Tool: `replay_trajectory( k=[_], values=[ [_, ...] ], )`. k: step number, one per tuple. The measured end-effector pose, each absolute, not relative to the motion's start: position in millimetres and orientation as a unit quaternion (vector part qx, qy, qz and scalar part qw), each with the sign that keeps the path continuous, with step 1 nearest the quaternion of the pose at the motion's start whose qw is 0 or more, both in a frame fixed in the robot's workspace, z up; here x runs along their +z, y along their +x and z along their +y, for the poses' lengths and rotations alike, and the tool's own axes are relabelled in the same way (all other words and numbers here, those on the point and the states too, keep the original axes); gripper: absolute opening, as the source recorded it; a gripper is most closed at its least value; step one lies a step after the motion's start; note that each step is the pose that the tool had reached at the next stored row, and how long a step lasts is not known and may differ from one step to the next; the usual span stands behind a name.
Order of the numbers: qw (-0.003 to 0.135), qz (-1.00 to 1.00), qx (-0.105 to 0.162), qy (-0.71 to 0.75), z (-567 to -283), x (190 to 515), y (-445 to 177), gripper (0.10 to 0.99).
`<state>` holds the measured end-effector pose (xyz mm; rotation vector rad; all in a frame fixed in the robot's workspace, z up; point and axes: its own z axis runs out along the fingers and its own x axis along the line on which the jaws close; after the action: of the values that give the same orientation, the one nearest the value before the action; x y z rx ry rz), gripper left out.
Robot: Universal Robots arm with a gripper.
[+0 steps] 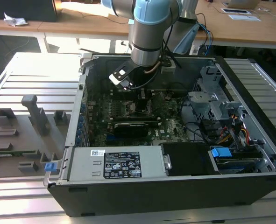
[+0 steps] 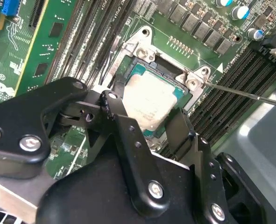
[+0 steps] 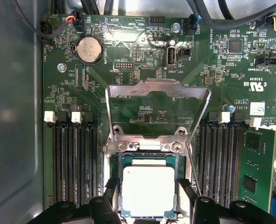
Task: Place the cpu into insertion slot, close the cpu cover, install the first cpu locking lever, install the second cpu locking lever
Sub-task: 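Place the cpu into insertion slot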
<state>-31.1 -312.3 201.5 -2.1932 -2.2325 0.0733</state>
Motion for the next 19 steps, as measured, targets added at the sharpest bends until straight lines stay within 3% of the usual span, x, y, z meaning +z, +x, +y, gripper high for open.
replay_trajectory(
  k=[5,9,10,11,12,13,14,19],
  values=[
    [0.004,-0.713,0.025,-0.701,-309,215,-31,0.600],
    [0.004,-0.713,0.025,-0.701,-308,215,-31,0.353],
    [0.004,-0.713,0.025,-0.701,-309,215,-32,0.353],
    [0.004,-0.715,0.025,-0.699,-310,215,-33,0.227],
    [0.004,-0.717,0.025,-0.697,-311,215,-34,0.169],
    [0.004,-0.719,0.025,-0.694,-312,215,-34,0.169],
    [0.006,-0.723,0.023,-0.691,-312,214,-36,0.110],
    [0.012,-0.730,0.017,-0.683,-313,209,-37,0.106]
  ],
)
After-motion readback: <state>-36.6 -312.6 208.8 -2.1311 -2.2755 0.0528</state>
